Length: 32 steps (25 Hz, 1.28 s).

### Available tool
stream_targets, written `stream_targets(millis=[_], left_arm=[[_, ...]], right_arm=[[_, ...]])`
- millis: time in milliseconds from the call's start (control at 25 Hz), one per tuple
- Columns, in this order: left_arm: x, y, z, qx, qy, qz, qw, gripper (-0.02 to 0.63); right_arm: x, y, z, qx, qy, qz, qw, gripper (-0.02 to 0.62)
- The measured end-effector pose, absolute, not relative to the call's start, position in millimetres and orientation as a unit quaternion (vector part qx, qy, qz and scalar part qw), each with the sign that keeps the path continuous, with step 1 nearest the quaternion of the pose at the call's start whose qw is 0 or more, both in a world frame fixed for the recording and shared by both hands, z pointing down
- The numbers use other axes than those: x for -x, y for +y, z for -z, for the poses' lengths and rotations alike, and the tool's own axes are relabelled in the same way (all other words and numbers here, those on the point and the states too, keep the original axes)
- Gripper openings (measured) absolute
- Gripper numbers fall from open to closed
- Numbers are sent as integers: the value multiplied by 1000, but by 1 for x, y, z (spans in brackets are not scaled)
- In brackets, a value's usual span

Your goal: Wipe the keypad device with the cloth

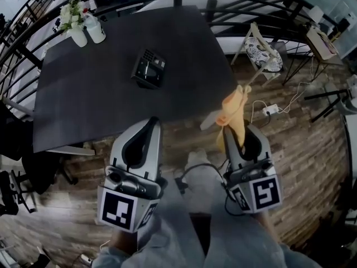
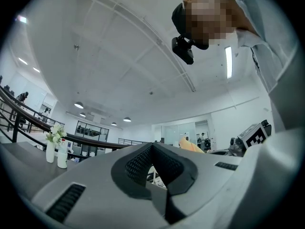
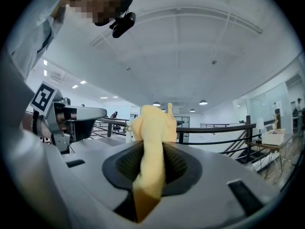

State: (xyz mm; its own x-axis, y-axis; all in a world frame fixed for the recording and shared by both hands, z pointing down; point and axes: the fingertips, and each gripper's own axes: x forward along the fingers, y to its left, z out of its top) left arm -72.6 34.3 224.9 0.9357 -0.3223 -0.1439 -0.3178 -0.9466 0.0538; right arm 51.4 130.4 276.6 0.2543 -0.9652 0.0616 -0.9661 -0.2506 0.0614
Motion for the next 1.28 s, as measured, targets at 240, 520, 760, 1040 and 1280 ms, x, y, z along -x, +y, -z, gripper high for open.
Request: stream_targets(millis=[240, 520, 760, 1040, 1280], left_arm=[[77, 25, -223, -982, -177, 70, 5, 14], [74, 17, -221, -978, -197, 66, -8, 14], [66, 4, -224, -973, -222, 67, -4, 14], [56, -22, -226, -963, -259, 68, 3, 14], [44, -49, -224, -955, -289, 69, 1, 14]], right_arm=[[-55, 119, -280, -788, -615, -13, 35, 101], [-59, 96, -283, -767, -640, -11, 37, 100], [-70, 76, -289, -751, -659, -19, 37, 100], [-83, 39, -290, -723, -689, -18, 44, 100], [-98, 2, -289, -700, -713, -16, 46, 100]])
